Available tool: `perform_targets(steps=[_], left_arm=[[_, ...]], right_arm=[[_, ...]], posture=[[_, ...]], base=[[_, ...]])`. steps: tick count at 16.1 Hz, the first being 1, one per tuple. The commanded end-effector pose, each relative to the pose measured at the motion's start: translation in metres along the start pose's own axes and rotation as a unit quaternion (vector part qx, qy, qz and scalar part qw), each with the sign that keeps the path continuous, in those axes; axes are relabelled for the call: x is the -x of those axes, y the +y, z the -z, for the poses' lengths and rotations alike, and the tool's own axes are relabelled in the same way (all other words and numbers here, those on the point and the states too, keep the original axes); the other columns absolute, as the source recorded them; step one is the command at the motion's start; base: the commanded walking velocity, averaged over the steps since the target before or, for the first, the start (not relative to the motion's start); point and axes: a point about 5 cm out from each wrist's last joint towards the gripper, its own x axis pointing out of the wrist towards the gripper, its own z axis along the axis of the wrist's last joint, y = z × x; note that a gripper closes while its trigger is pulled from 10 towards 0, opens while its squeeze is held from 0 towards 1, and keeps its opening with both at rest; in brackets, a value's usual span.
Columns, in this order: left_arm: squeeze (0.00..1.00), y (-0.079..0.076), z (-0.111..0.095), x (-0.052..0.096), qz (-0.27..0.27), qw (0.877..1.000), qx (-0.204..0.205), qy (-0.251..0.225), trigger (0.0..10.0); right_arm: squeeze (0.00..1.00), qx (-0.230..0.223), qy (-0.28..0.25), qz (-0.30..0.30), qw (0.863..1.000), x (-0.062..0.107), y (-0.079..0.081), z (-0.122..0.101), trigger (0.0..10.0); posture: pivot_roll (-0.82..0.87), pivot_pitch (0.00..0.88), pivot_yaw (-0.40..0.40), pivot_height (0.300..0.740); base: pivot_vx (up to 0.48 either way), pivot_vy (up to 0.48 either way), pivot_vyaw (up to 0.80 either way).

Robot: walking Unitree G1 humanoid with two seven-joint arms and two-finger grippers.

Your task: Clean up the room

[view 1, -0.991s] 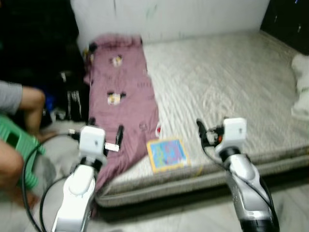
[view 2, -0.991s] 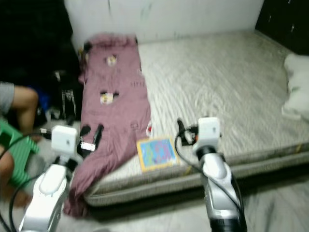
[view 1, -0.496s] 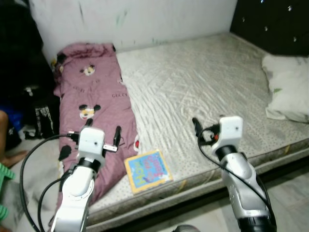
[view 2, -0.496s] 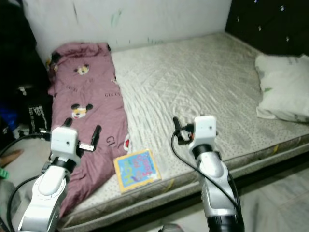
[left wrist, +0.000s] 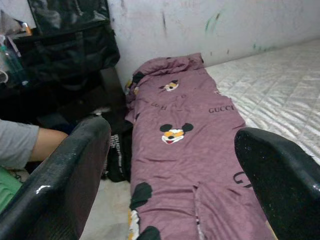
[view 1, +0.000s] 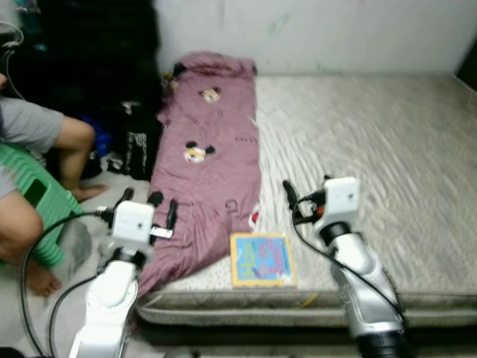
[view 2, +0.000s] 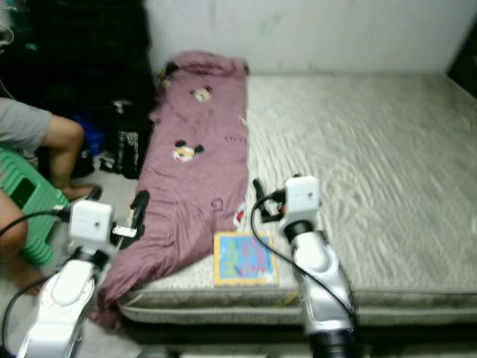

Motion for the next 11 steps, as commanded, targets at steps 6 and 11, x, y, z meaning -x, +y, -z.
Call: perform_targets(steps=[6, 11], left_arm=[[0.0, -0.0027, -0.003, -0.0035, 0.004, 1.0, 0.004, -0.005, 10.0], [0.0, -0.0034, -0.0027, -0.0039, 0.006, 1.0, 0.005, -0.005, 10.0]], right_arm=[[0.0, 0.006, 0.004, 0.003, 1.0, -0.0009, -0.0044, 0.0007, 10.0], [0.0, 0.014, 0.002, -0.005, 1.0, -0.0014, -0.0022, 0.0004, 10.0]], posture=[[-0.12, 0.0, 0.005, 0.74], [-0.12, 0.0, 0.005, 0.74]], base=[[0.0, -0.176, 0.0], [0.0, -0.304, 0.48]])
